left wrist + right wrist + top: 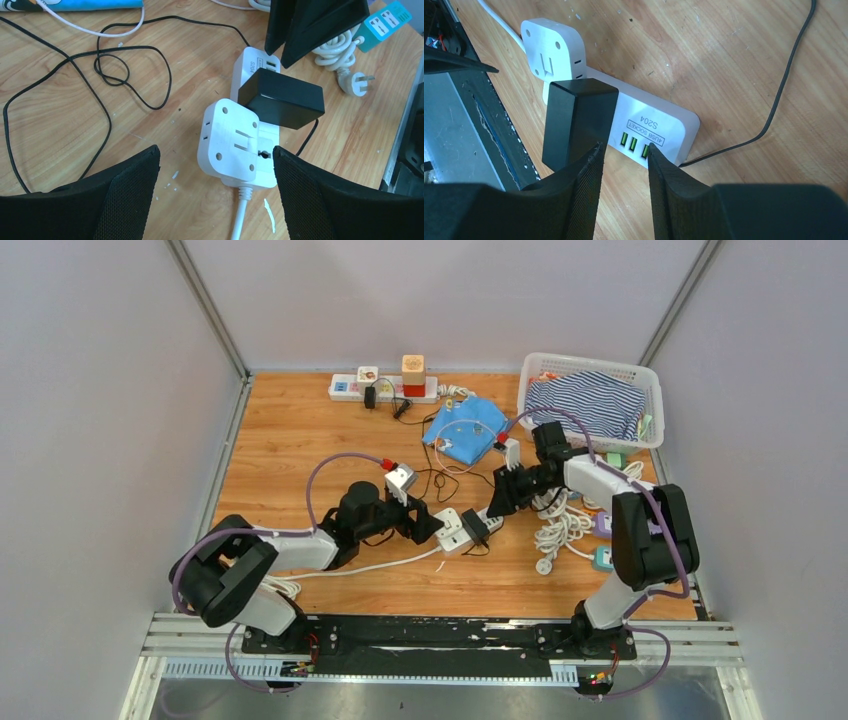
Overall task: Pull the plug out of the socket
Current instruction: Move the socket to the center of the board.
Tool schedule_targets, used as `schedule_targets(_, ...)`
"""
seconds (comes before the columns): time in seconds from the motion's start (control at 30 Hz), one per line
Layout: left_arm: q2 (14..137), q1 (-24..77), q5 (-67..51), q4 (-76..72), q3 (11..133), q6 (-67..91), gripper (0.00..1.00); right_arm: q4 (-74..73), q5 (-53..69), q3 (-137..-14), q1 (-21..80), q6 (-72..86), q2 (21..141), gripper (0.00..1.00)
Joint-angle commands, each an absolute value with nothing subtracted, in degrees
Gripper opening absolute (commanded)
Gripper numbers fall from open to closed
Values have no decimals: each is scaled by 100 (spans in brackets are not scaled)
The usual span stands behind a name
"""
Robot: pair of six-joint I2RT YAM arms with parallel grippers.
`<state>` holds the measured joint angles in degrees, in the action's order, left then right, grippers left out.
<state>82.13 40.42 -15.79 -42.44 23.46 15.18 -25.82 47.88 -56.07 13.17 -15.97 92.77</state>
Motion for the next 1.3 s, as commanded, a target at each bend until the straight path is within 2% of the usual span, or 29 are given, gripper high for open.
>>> schedule_targets(0.0, 8428, 3921, -1894, -4486, 2568, 1704, 85, -2824, 4694, -5771, 1415, -1604, 9490, 39)
schedule_targets(0.17, 8653, 3920, -2250, -4491, 2683, 1901, 84, -2957, 4693, -5887, 1410, -1634, 9708, 34)
schedule_targets(0.4, 9023, 3866, -2486, -4493, 2829, 2094, 77, -3025, 4614, -5914, 1457, -1670, 9813, 34)
schedule_targets(0.8, 9149, 3797, -2648, -4498, 2923, 2248, 73, -3082, 4371, -5959, 1487, -1644, 10002, 32)
schedule_targets(1.1, 8685, 3788, -2276, -4502, 2695, 2100, 75, -3126, 4321, -5981, 1496, -1710, 9951, 33)
schedule_targets(1.27, 7934, 3750, -1826, -4492, 2264, 2059, 82, -3295, 4416, -6093, 1483, -1879, 9835, 38)
